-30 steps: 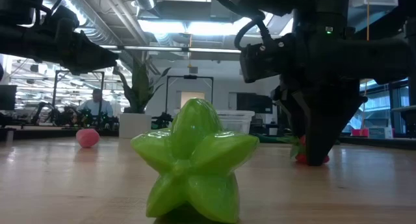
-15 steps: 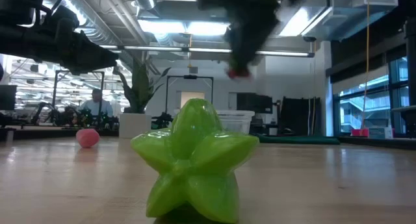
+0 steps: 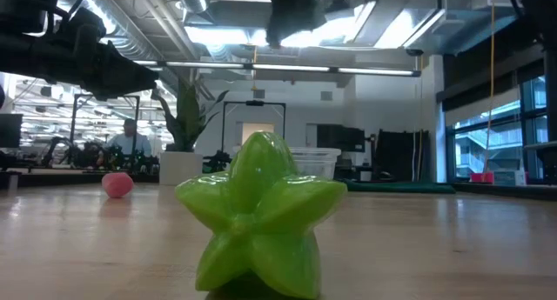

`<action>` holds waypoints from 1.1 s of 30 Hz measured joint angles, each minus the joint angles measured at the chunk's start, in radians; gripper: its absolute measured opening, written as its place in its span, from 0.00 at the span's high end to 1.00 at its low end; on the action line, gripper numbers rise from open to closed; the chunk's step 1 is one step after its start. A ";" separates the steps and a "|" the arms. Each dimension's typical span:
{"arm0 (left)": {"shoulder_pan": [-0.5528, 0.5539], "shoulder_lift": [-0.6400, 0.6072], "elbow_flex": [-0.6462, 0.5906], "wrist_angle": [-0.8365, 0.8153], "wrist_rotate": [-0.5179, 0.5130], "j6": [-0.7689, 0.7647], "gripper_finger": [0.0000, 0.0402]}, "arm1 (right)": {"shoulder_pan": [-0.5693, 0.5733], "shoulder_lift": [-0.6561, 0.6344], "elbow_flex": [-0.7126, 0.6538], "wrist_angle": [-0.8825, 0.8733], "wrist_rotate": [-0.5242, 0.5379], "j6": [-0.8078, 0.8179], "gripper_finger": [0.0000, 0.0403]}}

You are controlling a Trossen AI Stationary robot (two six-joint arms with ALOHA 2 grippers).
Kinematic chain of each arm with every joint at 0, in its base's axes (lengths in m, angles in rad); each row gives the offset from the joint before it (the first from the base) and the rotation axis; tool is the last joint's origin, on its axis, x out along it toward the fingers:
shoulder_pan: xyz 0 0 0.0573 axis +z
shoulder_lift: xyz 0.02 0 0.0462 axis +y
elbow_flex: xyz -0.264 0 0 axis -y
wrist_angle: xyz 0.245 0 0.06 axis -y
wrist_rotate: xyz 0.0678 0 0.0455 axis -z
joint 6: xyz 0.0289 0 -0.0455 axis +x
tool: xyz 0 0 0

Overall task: Pick and placing Produce into tupperware
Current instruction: Put the strawberry into the transparent container

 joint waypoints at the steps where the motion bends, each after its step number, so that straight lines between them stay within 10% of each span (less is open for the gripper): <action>1: 0.000 0.000 0.000 0.000 0.000 0.000 0.52 | -0.022 0.000 -0.011 -0.003 0.001 0.000 0.60; 17: 0.000 0.000 0.000 0.000 0.000 0.002 0.52 | -0.183 0.003 -0.544 0.308 -0.203 0.063 0.60; 33: 0.000 0.000 0.000 0.000 0.000 0.002 0.52 | -0.147 0.003 -0.632 0.399 -0.225 0.021 0.60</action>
